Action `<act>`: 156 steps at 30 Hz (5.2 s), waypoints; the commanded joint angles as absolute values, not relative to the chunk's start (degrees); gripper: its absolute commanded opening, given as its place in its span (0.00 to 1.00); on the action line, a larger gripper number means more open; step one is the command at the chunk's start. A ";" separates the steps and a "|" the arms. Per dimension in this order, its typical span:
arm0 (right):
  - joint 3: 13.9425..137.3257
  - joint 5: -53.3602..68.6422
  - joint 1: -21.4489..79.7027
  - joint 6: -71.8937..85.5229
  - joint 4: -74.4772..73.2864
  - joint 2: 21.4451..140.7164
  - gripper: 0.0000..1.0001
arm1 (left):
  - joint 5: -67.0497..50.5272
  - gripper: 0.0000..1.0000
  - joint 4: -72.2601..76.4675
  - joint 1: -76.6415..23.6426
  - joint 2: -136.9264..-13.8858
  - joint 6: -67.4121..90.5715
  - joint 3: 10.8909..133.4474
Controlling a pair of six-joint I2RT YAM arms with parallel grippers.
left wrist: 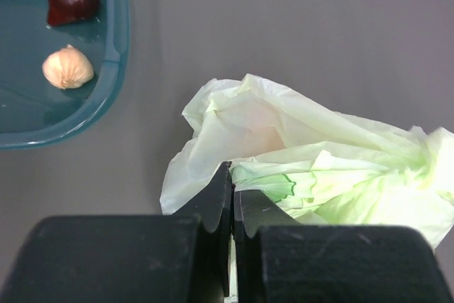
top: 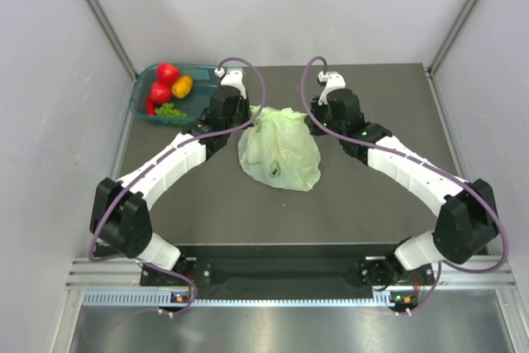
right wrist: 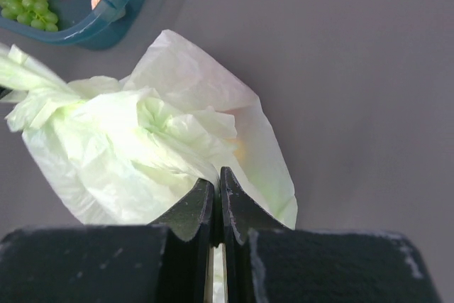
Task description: Place the fake fruits into the plastic bag and tie a complex knot
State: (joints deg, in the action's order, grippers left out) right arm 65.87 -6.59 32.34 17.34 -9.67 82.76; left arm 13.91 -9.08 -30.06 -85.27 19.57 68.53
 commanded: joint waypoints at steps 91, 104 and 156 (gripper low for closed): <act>69.80 16.60 46.49 -8.00 -10.82 81.74 0.00 | 12.57 0.00 -20.57 -22.85 -93.15 11.51 85.17; 52.91 25.75 55.01 -11.51 -3.07 76.73 0.00 | 5.80 0.00 -20.30 -18.63 -103.53 13.54 89.64; 53.96 29.71 74.35 -10.90 -8.08 85.61 0.00 | 4.39 0.00 -32.08 -16.44 -125.25 10.28 116.19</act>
State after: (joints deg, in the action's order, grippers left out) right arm 54.74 7.11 65.39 -17.52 -0.64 88.18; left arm -8.19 -63.18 -20.53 -127.26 11.66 113.30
